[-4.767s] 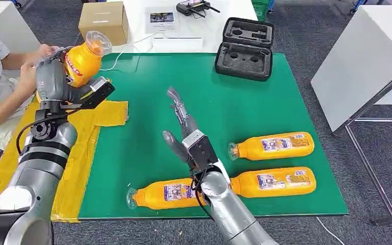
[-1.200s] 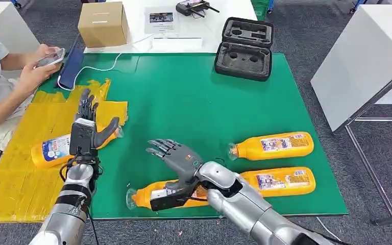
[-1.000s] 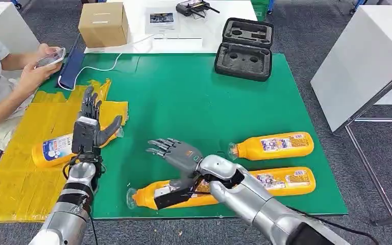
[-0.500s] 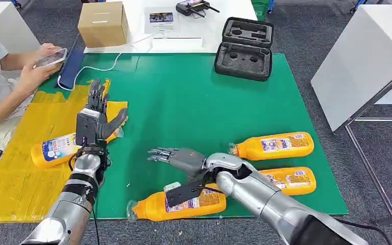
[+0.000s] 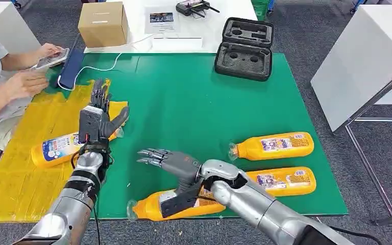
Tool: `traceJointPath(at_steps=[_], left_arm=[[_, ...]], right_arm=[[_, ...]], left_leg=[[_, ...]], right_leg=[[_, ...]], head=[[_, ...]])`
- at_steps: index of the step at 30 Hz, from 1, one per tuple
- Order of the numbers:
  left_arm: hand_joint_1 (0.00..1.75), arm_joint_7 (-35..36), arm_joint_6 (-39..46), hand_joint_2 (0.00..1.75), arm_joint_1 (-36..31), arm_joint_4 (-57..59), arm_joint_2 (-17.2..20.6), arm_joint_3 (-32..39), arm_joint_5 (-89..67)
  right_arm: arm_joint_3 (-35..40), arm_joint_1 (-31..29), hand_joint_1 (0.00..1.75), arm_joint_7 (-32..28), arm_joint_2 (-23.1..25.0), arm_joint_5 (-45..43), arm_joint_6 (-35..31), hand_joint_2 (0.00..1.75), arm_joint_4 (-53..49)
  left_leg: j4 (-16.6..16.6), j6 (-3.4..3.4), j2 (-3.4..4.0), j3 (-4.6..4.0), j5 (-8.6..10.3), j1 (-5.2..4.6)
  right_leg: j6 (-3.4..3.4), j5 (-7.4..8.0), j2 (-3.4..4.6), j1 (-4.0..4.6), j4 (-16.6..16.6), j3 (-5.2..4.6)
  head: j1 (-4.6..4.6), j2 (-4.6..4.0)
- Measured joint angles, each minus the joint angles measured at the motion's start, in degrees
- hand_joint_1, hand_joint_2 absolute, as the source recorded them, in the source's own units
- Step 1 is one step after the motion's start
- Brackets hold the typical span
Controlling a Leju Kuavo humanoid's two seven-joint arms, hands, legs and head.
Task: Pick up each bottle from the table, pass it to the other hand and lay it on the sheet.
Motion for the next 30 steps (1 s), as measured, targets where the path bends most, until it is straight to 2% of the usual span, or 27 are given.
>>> traceJointPath(at_steps=[7,30], left_arm=[[0.0,0.0,-0.2,1.75,-0.8,1.2,0.0,0.1,-0.1],[0.0,-0.3,-1.5,1.75,-3.9,5.3,-0.2,1.0,1.6]], right_arm=[[-0.7,1.9,0.0,-2.8,1.0,-4.0,7.8,1.75,-4.1],[4.3,-2.1,0.0,-5.0,0.6,-2.7,12.2,1.75,-2.3]], left_leg=[[0.0,0.0,0.0,0.0,0.0,0.01],[0.0,0.0,0.0,-0.01,0.0,0.01]], right_leg=[[-0.01,-0.01,0.0,0.01,0.0,-0.02],[-0.01,-0.01,0.0,0.0,0.0,-0.01]], head=[[0.02,0.0],[0.02,0.0]])
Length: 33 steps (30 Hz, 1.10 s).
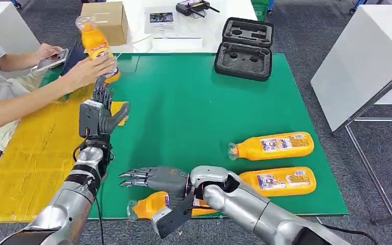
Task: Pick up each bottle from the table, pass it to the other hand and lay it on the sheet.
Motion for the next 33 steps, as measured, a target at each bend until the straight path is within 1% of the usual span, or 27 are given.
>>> traceJointPath(at_steps=[3,9,15,24,25,33], left_arm=[[0.0,-0.1,-0.3,1.75,-0.6,0.6,0.0,0.1,0.3],[0.0,-0.2,-0.4,1.75,-1.5,1.9,0.0,0.5,1.3],[0.0,-0.4,-0.5,1.75,-1.6,2.6,0.0,1.3,2.0],[0.0,-0.3,-0.6,1.75,-2.1,3.5,0.0,1.7,2.6],[0.0,-0.3,-0.6,1.75,-2.2,3.7,0.0,1.7,2.6],[0.0,-0.1,-0.6,1.75,-2.5,4.4,0.1,2.5,3.1]], right_arm=[[1.9,-2.2,0.0,0.2,-0.4,0.4,0.7,1.75,1.2],[6.0,-6.3,0.0,3.3,-1.4,1.3,-0.6,1.75,4.0],[9.4,-8.4,0.0,6.1,-2.1,3.8,-3.0,1.75,7.0],[12.0,-10.1,0.0,6.6,-2.2,3.8,-4.3,1.75,9.3],[12.0,-10.1,0.0,6.6,-2.0,3.5,-4.4,0.0,9.4],[12.1,-9.1,0.0,5.1,-1.0,0.2,-5.0,0.0,9.4]], left_leg=[[0.0,0.01,0.0,0.01,0.01,0.0],[0.0,0.01,-0.01,0.01,0.02,-0.01],[0.0,0.0,0.0,0.0,0.01,0.0],[0.0,0.01,-0.01,0.03,0.02,0.0],[0.0,0.01,-0.01,0.04,0.02,0.0],[0.0,0.01,0.0,0.03,0.02,0.0]], right_leg=[[0.0,0.01,0.0,0.0,0.0,0.02],[0.01,0.02,0.0,0.0,0.0,0.02],[0.01,0.01,0.0,0.0,0.0,0.01],[0.01,0.01,0.0,0.0,0.0,0.04],[0.01,0.01,0.0,0.0,0.0,0.05],[0.01,0.02,0.0,0.0,0.0,0.04]], head=[[-0.02,0.0],[0.0,0.0],[-0.02,0.0],[-0.02,0.0],[0.0,0.0],[-0.02,0.0]])
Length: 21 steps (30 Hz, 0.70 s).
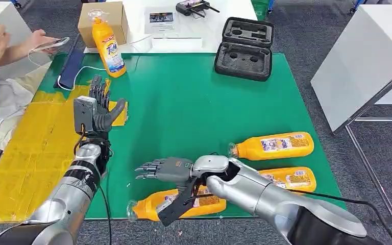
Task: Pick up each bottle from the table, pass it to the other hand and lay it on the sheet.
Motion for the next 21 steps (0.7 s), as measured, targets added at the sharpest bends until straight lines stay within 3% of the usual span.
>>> traceJointPath(at_steps=[6,7,21], left_arm=[[0.0,0.0,0.0,1.75,-0.2,0.5,0.1,0.5,0.0],[0.0,0.0,0.0,1.75,-0.3,0.5,0.1,0.5,0.0],[0.0,0.0,-0.5,1.75,-0.9,1.8,0.6,1.7,0.7]], right_arm=[[0.0,0.0,0.0,-0.3,0.2,-0.5,0.6,0.0,0.0],[0.0,0.0,0.0,-0.3,0.2,-0.5,0.6,1.75,0.0],[-0.4,0.0,0.0,-2.0,0.2,-3.1,4.1,1.75,-0.8]], left_leg=[[0.0,-0.01,0.0,-0.01,-0.01,0.0],[0.0,-0.01,0.0,-0.01,-0.01,0.0],[0.0,-0.01,0.0,-0.01,0.0,0.0]], right_leg=[[0.0,0.0,0.0,0.0,0.0,-0.01],[0.0,0.0,0.0,0.0,0.0,-0.01],[0.0,0.0,0.0,0.0,0.0,0.0]], head=[[0.0,0.0],[0.0,0.0],[0.0,0.0]])
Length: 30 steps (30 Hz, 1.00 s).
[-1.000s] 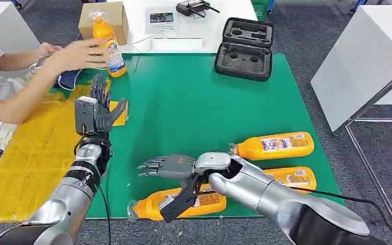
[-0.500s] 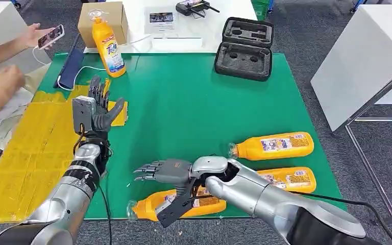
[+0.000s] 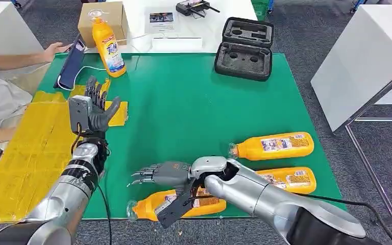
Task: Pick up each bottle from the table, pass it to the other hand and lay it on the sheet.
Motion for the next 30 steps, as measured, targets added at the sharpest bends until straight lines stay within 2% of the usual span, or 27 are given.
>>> traceJointPath(at_steps=[4,11,23,26,30], left_arm=[[0.0,0.0,0.0,1.75,0.0,0.0,0.1,0.1,0.1],[0.0,0.0,-0.5,1.75,-1.0,0.8,0.3,0.6,0.2],[0.0,0.2,-0.5,1.75,-1.4,1.1,0.3,0.8,0.3],[0.0,0.3,-1.0,1.75,-2.3,2.1,0.3,1.5,1.1],[0.0,0.3,-1.2,1.75,-2.4,3.1,0.4,2.1,1.8]], right_arm=[[0.0,0.0,0.0,0.0,0.0,-0.2,0.4,1.75,-0.2],[0.5,-1.3,0.0,0.0,-0.3,-3.1,5.8,1.75,-0.2],[1.1,-1.9,0.0,0.0,-0.3,-3.8,7.2,1.75,-0.2],[3.5,-3.8,0.0,0.8,-1.1,-6.6,9.0,1.75,-0.3],[6.5,-3.9,0.0,2.4,-1.2,-6.5,6.6,1.75,-0.2]], left_leg=[[0.0,0.0,0.0,0.0,0.0,0.0],[0.0,0.0,0.0,0.0,0.0,0.0],[0.0,0.0,0.0,0.0,0.0,0.0],[0.0,0.0,0.0,0.0,0.0,0.0],[0.0,0.0,0.0,-0.01,0.0,0.0]], right_leg=[[0.0,0.0,0.0,0.0,0.0,0.0],[0.0,0.0,0.0,0.0,0.0,0.0],[0.0,0.0,0.0,0.0,0.0,0.0],[0.0,0.0,0.0,0.0,0.0,0.0],[0.0,0.0,0.0,0.0,0.0,-0.01]], head=[[0.0,0.0],[0.0,0.0],[0.0,0.0],[0.0,0.0],[0.02,0.0]])
